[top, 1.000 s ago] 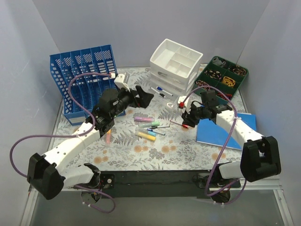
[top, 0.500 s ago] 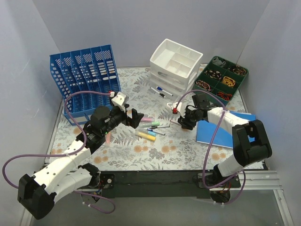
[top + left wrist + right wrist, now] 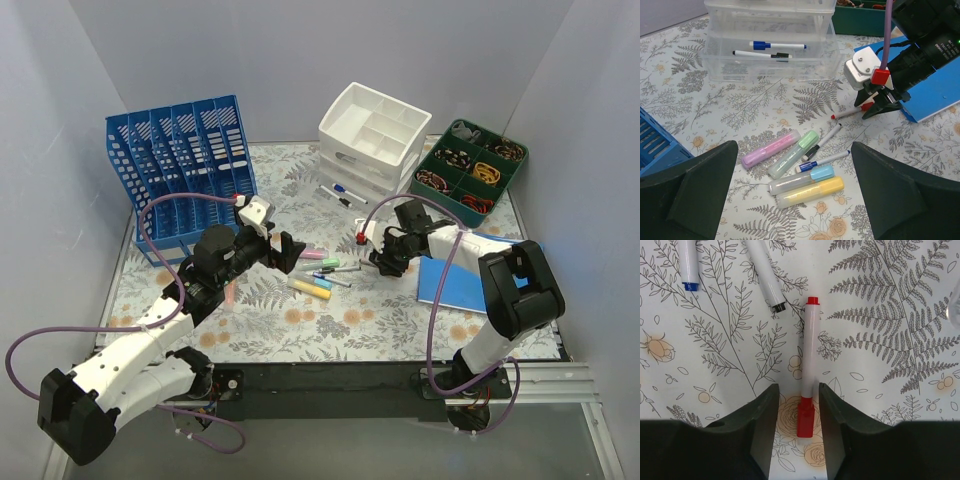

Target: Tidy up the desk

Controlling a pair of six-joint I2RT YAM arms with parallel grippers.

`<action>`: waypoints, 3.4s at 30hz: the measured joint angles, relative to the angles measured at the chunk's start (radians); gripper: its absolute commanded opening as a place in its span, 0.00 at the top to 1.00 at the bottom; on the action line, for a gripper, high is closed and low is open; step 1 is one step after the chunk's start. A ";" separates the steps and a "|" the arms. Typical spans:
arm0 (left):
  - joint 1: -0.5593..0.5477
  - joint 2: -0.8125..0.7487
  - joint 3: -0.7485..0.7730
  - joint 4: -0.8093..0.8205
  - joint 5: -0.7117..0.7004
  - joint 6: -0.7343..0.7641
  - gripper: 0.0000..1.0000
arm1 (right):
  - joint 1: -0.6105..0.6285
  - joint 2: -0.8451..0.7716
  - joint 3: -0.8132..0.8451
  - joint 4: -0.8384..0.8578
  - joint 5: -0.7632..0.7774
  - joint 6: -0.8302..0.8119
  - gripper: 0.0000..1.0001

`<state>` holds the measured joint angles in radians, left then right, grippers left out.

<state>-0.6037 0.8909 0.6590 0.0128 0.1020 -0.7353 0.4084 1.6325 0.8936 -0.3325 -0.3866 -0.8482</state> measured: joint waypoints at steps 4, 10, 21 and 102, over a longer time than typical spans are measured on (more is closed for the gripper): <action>0.000 0.002 0.000 -0.004 0.000 0.000 0.02 | 0.001 0.003 0.002 -0.006 -0.004 0.008 0.74; 0.000 0.002 0.000 -0.006 0.000 0.000 0.02 | 0.005 0.003 0.006 -0.017 -0.008 0.006 0.99; 0.000 0.002 0.000 -0.006 0.006 0.000 0.02 | 0.004 -0.036 0.095 -0.179 -0.036 -0.020 0.99; 0.000 -0.156 -0.012 0.022 -0.106 0.048 0.02 | 0.301 0.285 0.419 -0.290 0.093 -0.123 0.69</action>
<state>-0.6037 0.7349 0.6472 0.0345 -0.0044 -0.6876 0.7094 1.9175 1.3125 -0.6220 -0.2939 -0.9710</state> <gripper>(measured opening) 0.983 0.346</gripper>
